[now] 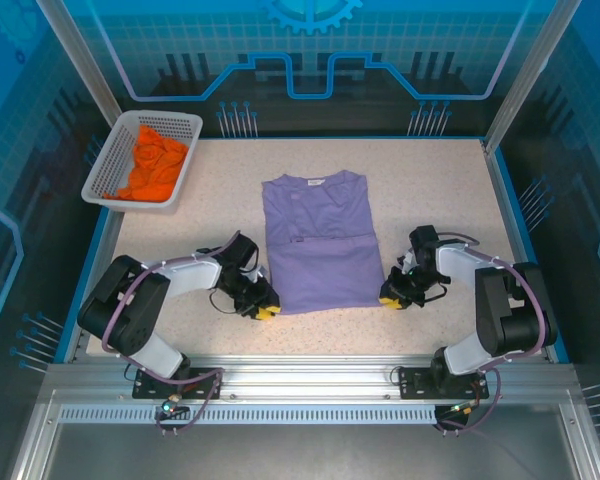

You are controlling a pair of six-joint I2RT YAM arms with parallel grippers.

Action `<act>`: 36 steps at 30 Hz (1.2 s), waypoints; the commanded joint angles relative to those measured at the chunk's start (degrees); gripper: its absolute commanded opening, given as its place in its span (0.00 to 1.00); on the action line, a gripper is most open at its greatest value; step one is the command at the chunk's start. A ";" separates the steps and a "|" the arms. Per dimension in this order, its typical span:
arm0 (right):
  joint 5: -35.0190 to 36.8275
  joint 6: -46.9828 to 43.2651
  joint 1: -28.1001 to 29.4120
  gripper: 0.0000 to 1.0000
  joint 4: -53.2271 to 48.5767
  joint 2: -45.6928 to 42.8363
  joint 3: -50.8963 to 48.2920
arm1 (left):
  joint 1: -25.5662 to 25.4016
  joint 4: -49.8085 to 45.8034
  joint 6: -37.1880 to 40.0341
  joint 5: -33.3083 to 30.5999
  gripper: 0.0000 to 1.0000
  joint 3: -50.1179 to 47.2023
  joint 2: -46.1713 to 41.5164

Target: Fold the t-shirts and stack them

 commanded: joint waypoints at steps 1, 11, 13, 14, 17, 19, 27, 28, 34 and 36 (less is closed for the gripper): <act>-0.12 -0.61 0.75 0.12 -0.71 0.27 0.22 | -0.34 -4.00 1.32 -2.31 0.10 2.13 1.06; -0.80 -0.42 4.24 0.00 -2.86 0.21 -0.64 | -0.34 -13.92 4.88 -5.57 0.00 4.33 -0.47; -1.17 -0.04 5.96 0.00 -3.26 -0.19 -1.59 | -0.42 -15.95 5.18 -5.19 0.00 3.94 -2.27; -1.34 0.12 6.97 0.00 -3.69 -0.70 -2.00 | -0.57 -17.26 5.48 -5.22 0.00 3.60 -3.67; -1.87 0.61 10.09 0.00 -5.38 -2.95 -3.08 | -0.68 -20.91 5.98 -5.05 0.00 2.11 -7.47; -2.79 1.72 12.51 0.00 -6.18 -4.82 -4.18 | -0.69 -22.68 5.75 -4.21 0.00 0.79 -9.52; -5.69 5.76 19.55 0.00 -11.30 -14.61 -3.91 | -0.84 -28.41 3.56 -0.64 0.00 1.75 -19.86; -5.69 5.85 19.50 0.00 -12.34 -16.18 -2.84 | -0.67 -29.20 3.71 -0.47 0.00 2.77 -20.52; -6.01 5.09 17.24 0.00 -15.08 -20.58 6.00 | 3.19 -29.56 5.07 2.09 0.00 11.82 -20.19; -6.51 4.37 15.28 0.00 -15.59 -20.10 8.91 | 5.39 -29.01 5.08 3.06 0.00 14.93 -19.26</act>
